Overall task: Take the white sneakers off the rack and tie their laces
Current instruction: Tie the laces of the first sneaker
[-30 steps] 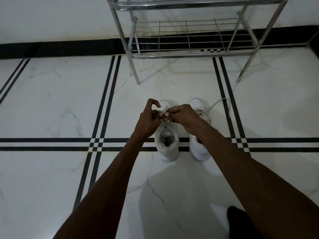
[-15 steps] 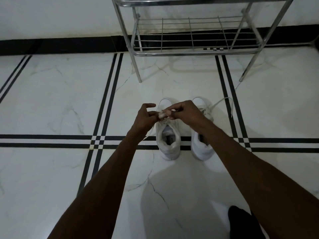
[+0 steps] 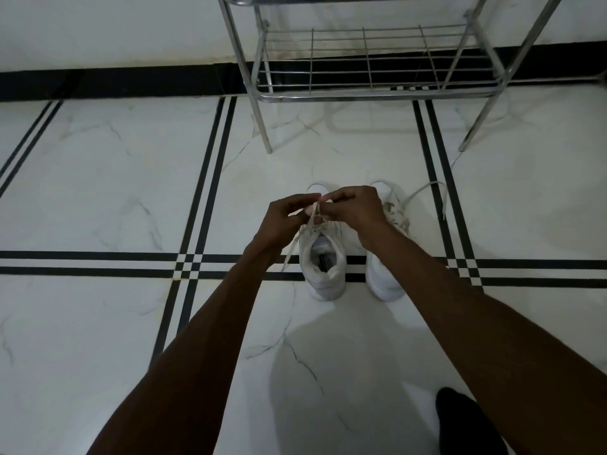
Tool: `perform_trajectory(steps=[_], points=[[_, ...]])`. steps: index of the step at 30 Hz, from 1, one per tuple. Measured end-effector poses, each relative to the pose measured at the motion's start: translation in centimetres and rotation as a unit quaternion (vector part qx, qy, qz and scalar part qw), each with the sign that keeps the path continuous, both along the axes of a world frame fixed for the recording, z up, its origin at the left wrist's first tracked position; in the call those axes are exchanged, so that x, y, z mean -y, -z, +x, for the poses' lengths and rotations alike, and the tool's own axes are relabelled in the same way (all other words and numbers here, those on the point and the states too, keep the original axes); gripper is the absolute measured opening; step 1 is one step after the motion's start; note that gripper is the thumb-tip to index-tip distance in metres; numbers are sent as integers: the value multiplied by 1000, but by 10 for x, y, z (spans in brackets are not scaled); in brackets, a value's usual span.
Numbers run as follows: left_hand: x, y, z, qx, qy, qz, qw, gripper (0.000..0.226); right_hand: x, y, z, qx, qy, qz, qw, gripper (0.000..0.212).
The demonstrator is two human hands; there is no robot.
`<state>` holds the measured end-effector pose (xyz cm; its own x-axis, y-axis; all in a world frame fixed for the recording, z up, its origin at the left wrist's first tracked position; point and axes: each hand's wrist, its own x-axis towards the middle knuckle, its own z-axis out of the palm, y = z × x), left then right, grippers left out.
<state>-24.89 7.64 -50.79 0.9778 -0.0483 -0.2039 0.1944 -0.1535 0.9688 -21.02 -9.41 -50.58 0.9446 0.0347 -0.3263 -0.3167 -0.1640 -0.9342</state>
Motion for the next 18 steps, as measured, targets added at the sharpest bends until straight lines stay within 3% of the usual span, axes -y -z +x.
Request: perform_trajectory(steps=[3,9,12,15,18], points=[[-2,1,1,23,-29,69,997,16,7,-9,1,-6,-17,-7,1000,27],[-24,10,-26,21,-148,215,965,12,38,-11,-4,-23,25,-149,988,36],[-29,24,-39,-33,-189,204,960,10,43,0,-7,-52,30,-250,966,48],[-22,28,-44,-69,-237,165,955,15,38,7,-5,-66,39,-286,955,59],[-19,28,-44,-69,-280,116,950,18,37,0,-6,-76,68,-279,955,50]])
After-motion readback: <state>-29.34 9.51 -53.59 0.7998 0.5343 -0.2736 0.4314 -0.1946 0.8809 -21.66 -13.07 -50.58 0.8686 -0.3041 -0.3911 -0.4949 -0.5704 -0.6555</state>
